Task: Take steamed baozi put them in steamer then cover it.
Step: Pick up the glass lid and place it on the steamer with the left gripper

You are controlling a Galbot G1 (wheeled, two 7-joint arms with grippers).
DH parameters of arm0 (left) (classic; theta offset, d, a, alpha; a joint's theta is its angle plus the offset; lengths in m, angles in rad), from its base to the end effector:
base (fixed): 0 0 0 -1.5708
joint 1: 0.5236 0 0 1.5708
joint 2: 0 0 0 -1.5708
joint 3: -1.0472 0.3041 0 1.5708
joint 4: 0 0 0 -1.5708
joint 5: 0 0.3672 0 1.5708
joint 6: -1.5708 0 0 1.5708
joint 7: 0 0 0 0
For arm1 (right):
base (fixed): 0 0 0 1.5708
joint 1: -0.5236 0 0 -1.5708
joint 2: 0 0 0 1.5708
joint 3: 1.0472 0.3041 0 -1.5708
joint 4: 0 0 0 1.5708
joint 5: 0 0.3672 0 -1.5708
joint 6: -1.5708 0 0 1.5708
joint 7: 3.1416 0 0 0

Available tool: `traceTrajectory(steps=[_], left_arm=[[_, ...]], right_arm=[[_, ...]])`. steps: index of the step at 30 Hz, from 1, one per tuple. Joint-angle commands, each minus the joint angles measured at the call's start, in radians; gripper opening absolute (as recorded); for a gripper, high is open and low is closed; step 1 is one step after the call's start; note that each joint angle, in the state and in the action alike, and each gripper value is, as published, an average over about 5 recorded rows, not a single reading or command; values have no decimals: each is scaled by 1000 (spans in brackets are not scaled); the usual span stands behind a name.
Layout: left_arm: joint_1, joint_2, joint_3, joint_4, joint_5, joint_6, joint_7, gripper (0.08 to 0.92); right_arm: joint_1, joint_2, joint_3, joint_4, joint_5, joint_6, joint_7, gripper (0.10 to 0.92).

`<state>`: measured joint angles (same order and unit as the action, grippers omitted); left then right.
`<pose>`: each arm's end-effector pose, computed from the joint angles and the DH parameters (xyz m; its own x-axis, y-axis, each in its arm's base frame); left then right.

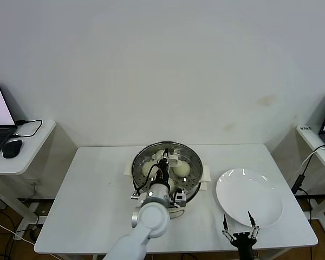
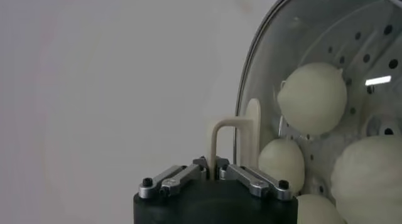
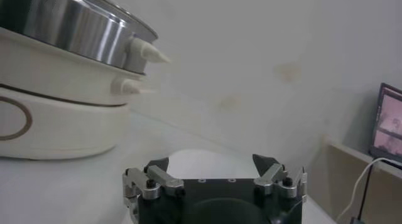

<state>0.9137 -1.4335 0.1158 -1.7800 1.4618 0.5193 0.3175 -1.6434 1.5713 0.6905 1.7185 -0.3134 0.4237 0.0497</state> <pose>0.3196 -0.1811 -0.2144 -0.9858 0.1508 0.0745 0.0798 0.0298 0.9964 0.1559 -0.0602 -0.4081 -0.9976 0.0617 0.0299 0.0465 0.9288 -0.3677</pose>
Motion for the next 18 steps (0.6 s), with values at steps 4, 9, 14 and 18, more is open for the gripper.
traceTrajectory(steps=[4,9,14,18], left_arm=[[20,28,3,-65,-5,-3,-1,289],[64,55,2,-119,-14,-7,-1,437],[140,117,-14,-215,-41,-13,-6,575],[223,170,-46,-324,-84,-38,-36,697]], right_arm=[[0,2,-3,2,-3,-2,-1,823],[-4,3,-8,5,-9,-3,-2,823],[-8,4,-8,8,-13,-3,-3,823],[-14,0,-4,12,-12,-2,-4,822]])
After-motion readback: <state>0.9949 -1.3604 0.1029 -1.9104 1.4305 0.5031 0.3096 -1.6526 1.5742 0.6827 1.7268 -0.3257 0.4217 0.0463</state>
